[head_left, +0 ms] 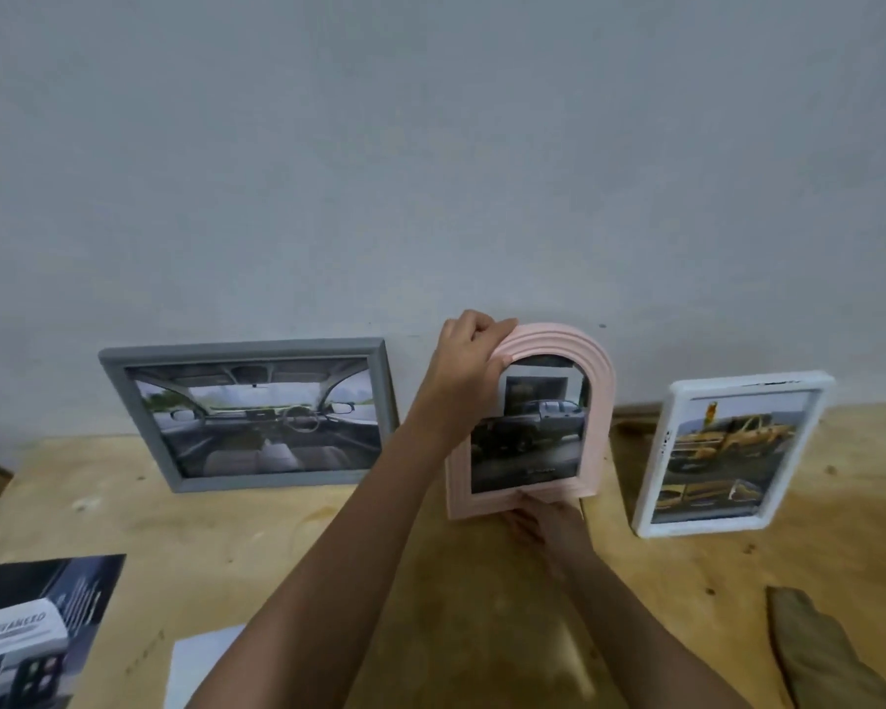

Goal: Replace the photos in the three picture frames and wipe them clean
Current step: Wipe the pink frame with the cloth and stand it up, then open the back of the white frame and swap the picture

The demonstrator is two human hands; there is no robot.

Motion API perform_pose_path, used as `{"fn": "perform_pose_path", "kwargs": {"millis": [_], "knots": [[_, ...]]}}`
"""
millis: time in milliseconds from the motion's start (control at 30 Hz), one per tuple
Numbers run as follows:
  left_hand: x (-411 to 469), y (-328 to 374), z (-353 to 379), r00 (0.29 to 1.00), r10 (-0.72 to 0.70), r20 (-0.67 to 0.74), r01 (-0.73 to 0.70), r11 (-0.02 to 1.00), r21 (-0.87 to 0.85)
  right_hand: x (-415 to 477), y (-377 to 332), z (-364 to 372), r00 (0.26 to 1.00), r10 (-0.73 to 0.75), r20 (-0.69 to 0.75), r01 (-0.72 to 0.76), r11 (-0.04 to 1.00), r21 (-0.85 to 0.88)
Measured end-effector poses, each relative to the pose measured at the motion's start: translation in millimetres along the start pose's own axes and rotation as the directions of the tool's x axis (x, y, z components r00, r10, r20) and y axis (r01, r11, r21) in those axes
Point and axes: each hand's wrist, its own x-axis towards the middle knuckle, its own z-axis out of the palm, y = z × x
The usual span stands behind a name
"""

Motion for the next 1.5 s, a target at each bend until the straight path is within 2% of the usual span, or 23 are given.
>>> {"fn": "perform_pose_path", "kwargs": {"millis": [133, 233, 400, 500, 633, 733, 800, 900, 967, 1033, 1067, 1100, 1167, 1233, 1367, 1500], "knots": [[5, -14, 6, 0.992, 0.051, -0.117, -0.049, 0.999, 0.023, 16, -7, 14, 0.996, 0.083, -0.033, -0.081, 0.996, 0.043], [6, -19, 7, 0.987, 0.063, -0.149, -0.056, 0.997, 0.048, 25, -13, 23, 0.993, 0.104, -0.056, -0.103, 0.994, 0.028], [-6, -19, 11, 0.976, -0.028, -0.216, 0.044, 0.997, 0.07, 34, -12, 22, 0.989, 0.067, -0.131, -0.081, 0.991, -0.104], [-12, -17, 20, 0.971, -0.058, -0.231, 0.085, 0.991, 0.108, 27, -13, 17, 0.992, 0.049, -0.12, -0.058, 0.996, -0.066], [-16, 1, 37, 0.939, -0.124, -0.32, 0.171, 0.977, 0.126, 0, -19, -6, 0.998, -0.051, -0.022, 0.046, 0.981, -0.188], [-17, 33, 50, 0.912, -0.178, -0.37, 0.214, 0.975, 0.057, -29, -13, -48, 0.998, 0.003, 0.062, 0.007, 0.985, -0.17], [-16, 58, 62, 0.929, -0.131, -0.347, 0.149, 0.988, 0.026, -44, -5, -90, 0.996, -0.088, 0.005, 0.088, 0.982, -0.168], [-7, 96, 84, 0.969, -0.131, -0.21, 0.112, 0.989, -0.1, -51, -6, -158, 0.952, -0.217, -0.214, 0.186, 0.97, -0.157], [0, 118, 98, 0.978, -0.202, -0.045, 0.188, 0.959, -0.21, -41, -19, -194, 0.876, -0.338, -0.344, 0.285, 0.939, -0.194], [6, 138, 115, 0.942, -0.322, 0.091, 0.335, 0.903, -0.268, -24, -39, -229, 0.797, -0.462, -0.389, 0.345, 0.877, -0.334], [7, 145, 123, 0.917, -0.382, 0.113, 0.399, 0.874, -0.28, -15, -49, -243, 0.793, -0.49, -0.361, 0.353, 0.854, -0.383], [8, 152, 130, 0.894, -0.434, 0.111, 0.447, 0.847, -0.289, -6, -60, -256, 0.823, -0.483, -0.3, 0.342, 0.842, -0.417], [4, 161, 141, 0.857, -0.509, 0.084, 0.507, 0.803, -0.313, 13, -73, -268, 0.889, -0.437, -0.134, 0.319, 0.803, -0.503], [1, 170, 146, 0.827, -0.56, 0.047, 0.54, 0.768, -0.343, 22, -81, -269, 0.917, -0.398, 0.025, 0.346, 0.762, -0.548], [4, 181, 141, 0.764, -0.645, 0.021, 0.602, 0.7, -0.384, 24, -77, -273, 0.879, -0.475, 0.044, 0.385, 0.652, -0.653], [-4, 174, 116, 0.786, -0.619, 0.017, 0.585, 0.733, -0.347, 4, -61, -286, 0.856, -0.492, 0.162, 0.462, 0.583, -0.668]]}}
